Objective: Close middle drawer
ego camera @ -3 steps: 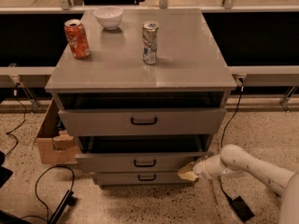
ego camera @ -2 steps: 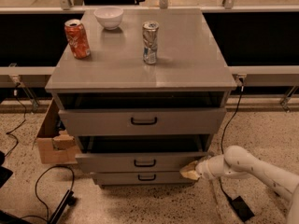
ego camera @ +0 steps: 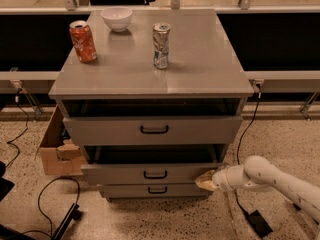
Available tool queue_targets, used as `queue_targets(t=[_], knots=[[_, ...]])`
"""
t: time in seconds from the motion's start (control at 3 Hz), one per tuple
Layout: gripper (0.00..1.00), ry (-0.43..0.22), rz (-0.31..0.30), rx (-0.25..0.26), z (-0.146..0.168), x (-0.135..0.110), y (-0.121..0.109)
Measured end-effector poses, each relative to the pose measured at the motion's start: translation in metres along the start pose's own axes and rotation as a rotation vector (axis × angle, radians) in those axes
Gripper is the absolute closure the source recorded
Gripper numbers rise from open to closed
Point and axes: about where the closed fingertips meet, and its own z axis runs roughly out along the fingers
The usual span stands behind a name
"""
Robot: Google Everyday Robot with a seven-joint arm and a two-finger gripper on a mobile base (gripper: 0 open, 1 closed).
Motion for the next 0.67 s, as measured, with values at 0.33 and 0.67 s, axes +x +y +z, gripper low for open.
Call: queue_targets(t=[0.33, 0.67], knots=[[0.49, 0.0, 0.0, -0.004, 0.0023, -0.0003, 0.0014], [0.25, 0.0, 0.0, -0.009, 0.0046, -0.0005, 0.0029]])
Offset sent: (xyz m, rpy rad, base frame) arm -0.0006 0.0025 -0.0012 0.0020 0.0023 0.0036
